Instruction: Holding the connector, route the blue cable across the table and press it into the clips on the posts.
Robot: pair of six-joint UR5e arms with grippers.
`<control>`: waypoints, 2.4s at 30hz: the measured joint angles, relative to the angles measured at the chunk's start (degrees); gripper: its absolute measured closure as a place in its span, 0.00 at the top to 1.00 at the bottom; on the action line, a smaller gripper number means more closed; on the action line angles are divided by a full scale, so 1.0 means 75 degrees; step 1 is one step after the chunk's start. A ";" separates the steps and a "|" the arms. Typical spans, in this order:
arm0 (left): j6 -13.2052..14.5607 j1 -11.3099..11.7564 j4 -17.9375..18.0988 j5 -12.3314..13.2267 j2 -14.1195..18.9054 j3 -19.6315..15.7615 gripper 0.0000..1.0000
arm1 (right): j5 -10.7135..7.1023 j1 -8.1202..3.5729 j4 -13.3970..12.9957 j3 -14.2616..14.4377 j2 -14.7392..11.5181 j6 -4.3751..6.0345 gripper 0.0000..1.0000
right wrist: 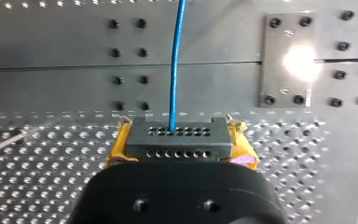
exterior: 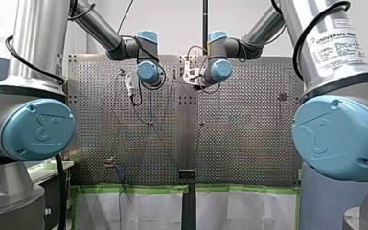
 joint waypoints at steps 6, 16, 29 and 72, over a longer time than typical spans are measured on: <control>0.0131 -0.0072 -0.0113 0.0044 0.0246 0.0001 0.02 | -0.0005 0.0029 0.0003 0.0001 -0.0099 -0.0003 0.00; 0.0163 -0.0017 -0.0175 0.0392 0.0205 0.0004 0.02 | -0.0123 0.0009 -0.0009 -0.0131 -0.0102 -0.0013 0.00; 0.0210 0.0230 -0.0459 0.0651 0.0163 0.0391 0.02 | -0.0279 -0.0115 0.0048 -0.0383 -0.0100 0.0058 0.00; 0.0090 0.0782 0.0053 0.1464 -0.0962 0.1318 0.02 | -0.0804 -0.0806 0.0026 -0.0732 0.0274 0.0080 0.00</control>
